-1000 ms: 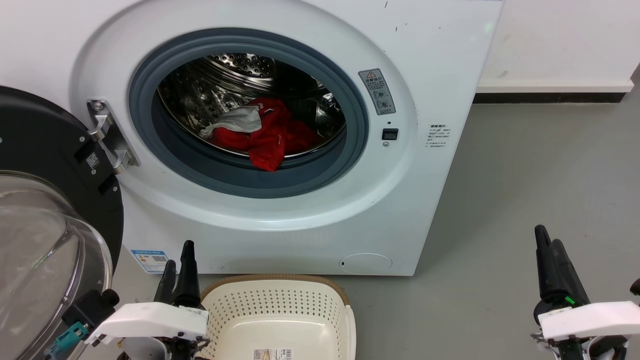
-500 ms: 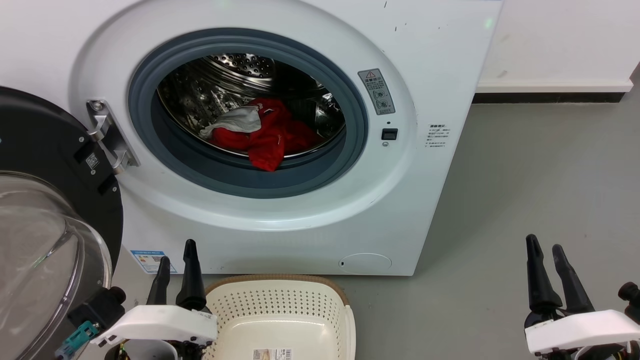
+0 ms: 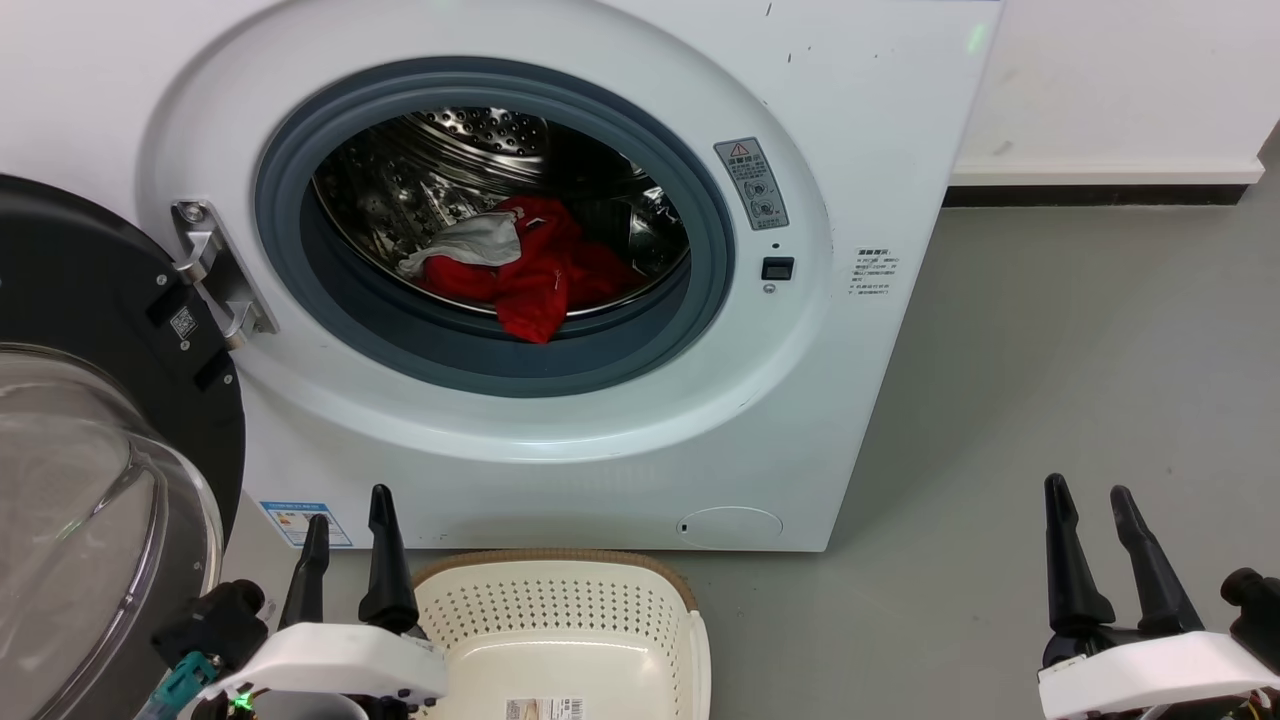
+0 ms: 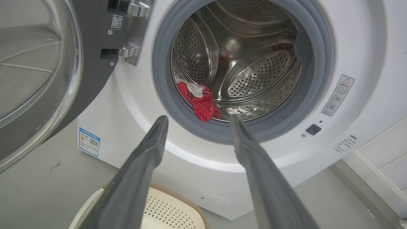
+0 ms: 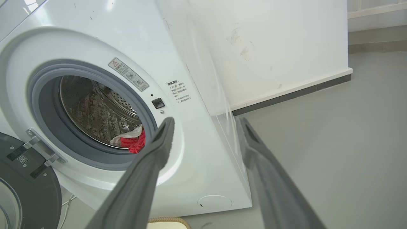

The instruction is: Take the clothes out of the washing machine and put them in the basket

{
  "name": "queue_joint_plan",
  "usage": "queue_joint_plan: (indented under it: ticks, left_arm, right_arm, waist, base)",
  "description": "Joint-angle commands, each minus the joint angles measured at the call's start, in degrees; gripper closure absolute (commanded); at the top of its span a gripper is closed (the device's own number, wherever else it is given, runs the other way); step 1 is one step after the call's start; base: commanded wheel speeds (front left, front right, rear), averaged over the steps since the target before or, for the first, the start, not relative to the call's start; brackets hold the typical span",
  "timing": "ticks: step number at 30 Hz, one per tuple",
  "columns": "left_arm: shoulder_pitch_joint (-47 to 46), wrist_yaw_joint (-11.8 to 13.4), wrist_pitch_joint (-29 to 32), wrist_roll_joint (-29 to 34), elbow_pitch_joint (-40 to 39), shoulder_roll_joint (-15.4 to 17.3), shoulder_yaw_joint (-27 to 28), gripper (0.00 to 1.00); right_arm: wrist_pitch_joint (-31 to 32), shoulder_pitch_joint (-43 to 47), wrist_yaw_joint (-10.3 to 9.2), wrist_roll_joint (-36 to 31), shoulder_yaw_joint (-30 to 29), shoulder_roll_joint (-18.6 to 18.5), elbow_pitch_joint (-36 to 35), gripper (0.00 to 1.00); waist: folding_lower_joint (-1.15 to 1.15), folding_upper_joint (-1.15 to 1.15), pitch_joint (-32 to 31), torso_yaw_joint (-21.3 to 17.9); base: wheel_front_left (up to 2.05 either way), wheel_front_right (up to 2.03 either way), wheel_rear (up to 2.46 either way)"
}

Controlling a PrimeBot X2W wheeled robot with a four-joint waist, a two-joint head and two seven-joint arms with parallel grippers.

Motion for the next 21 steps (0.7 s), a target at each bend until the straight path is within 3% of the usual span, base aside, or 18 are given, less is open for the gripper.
queue_joint_plan:
  ticks: [1, 21]
  left_arm:
    - [0.2, 0.14, -0.54, 1.4, -0.85, 0.14, -0.26, 0.0]
    - [1.75, 1.59, -3.25, 11.69, -2.0, 0.17, -1.24, 0.0]
  right_arm:
    - [-0.57, 0.07, 0.0, -1.45, 0.06, -0.17, -1.03, 0.0]
    - [-3.3, 1.92, 0.0, -13.06, 0.27, -0.16, -3.43, 0.0]
  waist:
    - [0.0, 0.0, -0.02, 0.01]
    - [0.0, 0.0, -0.05, -0.13]
  base:
    - [0.0, 0.0, 0.0]
    - [0.0, 0.0, 0.0]
